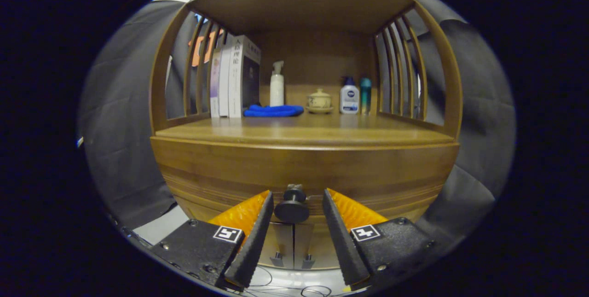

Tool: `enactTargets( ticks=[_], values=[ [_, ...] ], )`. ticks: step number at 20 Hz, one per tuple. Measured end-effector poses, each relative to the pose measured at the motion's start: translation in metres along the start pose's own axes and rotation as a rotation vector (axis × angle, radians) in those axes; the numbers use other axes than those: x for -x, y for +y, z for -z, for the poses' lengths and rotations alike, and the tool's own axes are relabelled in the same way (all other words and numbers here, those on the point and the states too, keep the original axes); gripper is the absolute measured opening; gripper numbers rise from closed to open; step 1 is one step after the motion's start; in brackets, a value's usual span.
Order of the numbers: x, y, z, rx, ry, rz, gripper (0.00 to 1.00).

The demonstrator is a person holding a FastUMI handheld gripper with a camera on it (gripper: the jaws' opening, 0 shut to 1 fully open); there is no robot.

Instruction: Pull open the drawer, take out the items inside it, and place them on the countertop above the cabinet.

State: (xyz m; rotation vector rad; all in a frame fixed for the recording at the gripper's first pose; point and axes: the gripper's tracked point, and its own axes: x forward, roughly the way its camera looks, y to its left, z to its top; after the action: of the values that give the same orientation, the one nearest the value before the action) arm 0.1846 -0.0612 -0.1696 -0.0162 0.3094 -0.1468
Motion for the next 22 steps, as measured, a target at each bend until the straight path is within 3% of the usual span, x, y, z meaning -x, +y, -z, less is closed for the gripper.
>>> enactTargets(
  ticks=[13, 22],
  values=[
    [-0.013, 0.003, 0.007, -0.056, 0.017, -0.006, 0.37],
    [-0.013, 0.003, 0.008, -0.036, 0.025, -0.023, 0.35]
  ],
)
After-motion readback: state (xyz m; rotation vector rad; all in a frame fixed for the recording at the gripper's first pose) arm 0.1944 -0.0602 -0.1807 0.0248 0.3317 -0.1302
